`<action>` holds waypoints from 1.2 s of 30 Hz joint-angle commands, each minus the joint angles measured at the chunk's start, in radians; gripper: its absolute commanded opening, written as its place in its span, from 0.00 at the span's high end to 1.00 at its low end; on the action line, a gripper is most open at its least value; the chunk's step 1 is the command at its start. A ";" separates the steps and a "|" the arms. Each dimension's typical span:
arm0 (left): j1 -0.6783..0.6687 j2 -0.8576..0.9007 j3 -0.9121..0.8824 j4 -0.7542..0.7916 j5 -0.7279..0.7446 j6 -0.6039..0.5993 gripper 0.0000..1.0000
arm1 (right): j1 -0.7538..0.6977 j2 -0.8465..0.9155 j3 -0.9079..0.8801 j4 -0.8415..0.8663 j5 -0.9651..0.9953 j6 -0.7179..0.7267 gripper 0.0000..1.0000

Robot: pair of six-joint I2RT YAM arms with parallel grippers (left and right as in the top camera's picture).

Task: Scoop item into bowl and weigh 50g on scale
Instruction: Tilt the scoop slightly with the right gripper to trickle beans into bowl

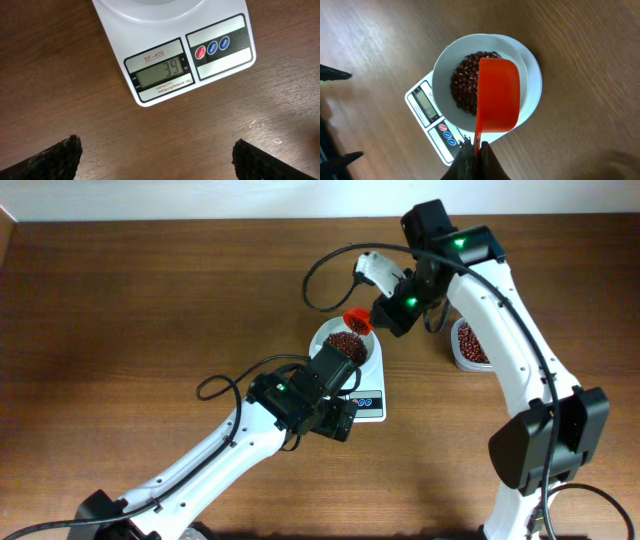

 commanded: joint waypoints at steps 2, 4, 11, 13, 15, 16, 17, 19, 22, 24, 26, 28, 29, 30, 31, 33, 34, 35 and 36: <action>-0.001 0.002 -0.011 0.002 -0.015 0.015 0.01 | 0.013 -0.011 0.019 0.011 0.036 -0.006 0.96; -0.001 0.002 -0.011 0.002 -0.015 0.015 0.01 | 0.013 -0.011 0.019 0.026 0.037 0.009 0.96; -0.001 0.002 -0.011 0.002 -0.015 0.015 0.01 | 0.012 -0.011 0.019 0.036 0.009 0.031 0.96; -0.001 0.002 -0.011 0.002 -0.015 0.015 0.01 | 0.012 -0.011 0.019 0.036 -0.015 0.031 0.96; -0.001 0.002 -0.011 0.002 -0.015 0.015 0.01 | 0.011 -0.011 0.019 0.036 -0.027 0.034 0.96; -0.001 0.002 -0.011 0.002 -0.015 0.015 0.01 | 0.010 -0.011 0.019 0.035 -0.028 0.034 0.96; -0.001 0.002 -0.011 0.002 -0.015 0.015 0.01 | 0.010 -0.011 0.019 0.036 -0.028 0.034 0.96; -0.001 0.002 -0.011 0.002 -0.015 0.015 0.01 | 0.010 -0.011 0.019 0.036 -0.027 0.034 0.96; -0.001 0.002 -0.011 0.002 -0.015 0.015 0.01 | 0.010 -0.011 0.019 0.036 -0.027 0.034 0.96; -0.001 0.002 -0.011 0.002 -0.015 0.015 0.01 | 0.010 -0.011 0.019 0.036 -0.028 0.034 0.96; -0.001 0.002 -0.011 0.002 -0.015 0.015 0.01 | 0.010 -0.011 0.019 0.036 -0.027 0.034 0.96; -0.001 0.002 -0.011 0.002 -0.015 0.015 0.01 | 0.010 -0.011 0.019 0.039 -0.027 0.034 0.96; -0.001 0.002 -0.011 0.002 -0.015 0.015 0.01 | 0.010 -0.011 0.019 0.040 -0.027 0.034 0.96; -0.001 0.002 -0.011 0.002 -0.015 0.015 0.01 | 0.010 -0.011 0.019 0.038 -0.029 0.034 0.96; -0.001 0.002 -0.011 0.002 -0.015 0.015 0.01 | 0.010 -0.011 0.019 0.030 -0.036 0.033 0.96; -0.001 0.002 -0.011 0.002 -0.015 0.015 0.01 | 0.011 -0.011 0.019 0.021 -0.048 0.032 0.96; -0.001 0.002 -0.011 0.002 -0.015 0.015 0.01 | 0.009 -0.011 0.019 0.034 -0.027 0.034 0.96; -0.001 0.002 -0.011 0.002 -0.015 0.015 0.01 | 0.008 -0.011 0.019 0.039 -0.029 0.033 0.96; -0.001 0.002 -0.011 0.002 -0.015 0.015 0.01 | 0.012 -0.011 0.019 0.035 -0.034 0.027 0.96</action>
